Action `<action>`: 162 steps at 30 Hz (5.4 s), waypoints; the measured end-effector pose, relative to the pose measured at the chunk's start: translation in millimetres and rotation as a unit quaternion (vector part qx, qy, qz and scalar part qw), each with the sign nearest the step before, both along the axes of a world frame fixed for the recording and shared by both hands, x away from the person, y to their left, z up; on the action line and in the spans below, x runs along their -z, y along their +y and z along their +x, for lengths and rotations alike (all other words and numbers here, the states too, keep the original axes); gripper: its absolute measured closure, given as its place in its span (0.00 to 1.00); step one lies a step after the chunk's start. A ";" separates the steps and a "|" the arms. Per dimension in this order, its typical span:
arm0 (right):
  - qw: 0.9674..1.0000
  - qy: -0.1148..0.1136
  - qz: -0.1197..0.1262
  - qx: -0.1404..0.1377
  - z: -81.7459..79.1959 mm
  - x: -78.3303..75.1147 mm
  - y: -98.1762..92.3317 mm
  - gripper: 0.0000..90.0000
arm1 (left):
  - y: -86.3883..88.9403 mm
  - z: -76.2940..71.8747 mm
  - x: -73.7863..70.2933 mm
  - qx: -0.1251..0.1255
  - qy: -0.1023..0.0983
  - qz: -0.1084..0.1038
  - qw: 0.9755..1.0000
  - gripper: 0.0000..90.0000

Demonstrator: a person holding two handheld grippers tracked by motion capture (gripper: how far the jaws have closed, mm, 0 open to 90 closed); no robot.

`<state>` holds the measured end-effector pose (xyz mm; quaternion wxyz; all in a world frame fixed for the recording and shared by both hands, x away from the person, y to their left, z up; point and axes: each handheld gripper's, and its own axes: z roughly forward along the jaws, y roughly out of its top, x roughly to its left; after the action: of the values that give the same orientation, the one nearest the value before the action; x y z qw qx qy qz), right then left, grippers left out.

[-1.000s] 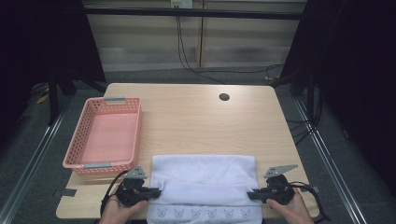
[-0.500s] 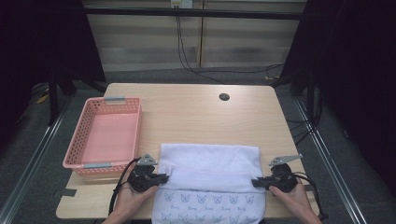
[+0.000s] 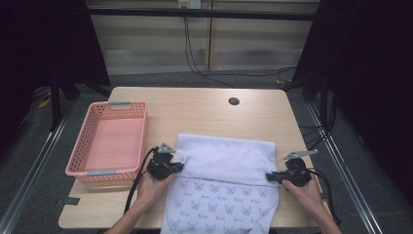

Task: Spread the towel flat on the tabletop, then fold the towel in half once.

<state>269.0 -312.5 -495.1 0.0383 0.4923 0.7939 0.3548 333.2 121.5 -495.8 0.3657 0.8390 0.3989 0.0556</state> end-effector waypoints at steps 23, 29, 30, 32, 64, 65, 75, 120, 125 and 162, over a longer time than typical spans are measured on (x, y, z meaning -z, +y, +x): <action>0.998 -0.019 0.005 0.054 102.2 6.2 -2.8 0.94 | -14.2 83.2 -0.4 -0.053 -0.012 0.031 0.998 0.97; 0.998 -0.022 -0.008 0.062 125.1 5.7 -0.6 0.94 | -12.5 97.6 2.0 -0.067 -0.008 0.014 0.998 0.97; 0.998 -0.022 -0.008 0.062 125.1 5.7 -0.6 0.94 | -12.5 97.6 2.0 -0.067 -0.008 0.014 0.998 0.97; 0.997 -0.026 -0.010 0.070 132.4 6.3 -0.3 0.94 | -12.9 101.8 3.0 -0.068 -0.010 0.010 0.998 0.97; 0.983 -0.158 0.074 0.060 119.1 -103.7 -27.7 0.94 | 11.1 75.4 -112.3 0.000 -0.098 -0.114 0.989 0.97; 0.983 -0.161 0.077 0.054 114.1 -108.0 -27.6 0.94 | 11.1 75.4 -112.3 0.000 -0.098 -0.114 0.989 0.97; 0.975 -0.199 0.098 0.013 59.6 -144.3 -30.8 0.94 | 31.3 19.1 -150.9 0.052 -0.136 -0.157 0.977 0.97; 0.992 -0.039 0.026 -0.121 -96.2 -28.0 -5.3 0.70 | 54.0 -102.4 -12.3 0.173 0.021 -0.049 0.984 0.75; 0.989 -0.058 0.043 -0.126 -116.0 -40.6 -14.1 0.64 | 72.5 -108.9 -26.3 0.156 0.004 -0.094 0.983 0.72; 0.997 -0.039 -0.021 -0.058 1.6 -0.7 35.6 0.54 | 11.3 -36.4 2.6 0.120 -0.003 -0.033 0.992 0.69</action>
<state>270.6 -276.9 -494.4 0.0593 0.4302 0.8264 0.3584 296.7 132.9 -498.4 0.3987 0.8679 0.2962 0.0004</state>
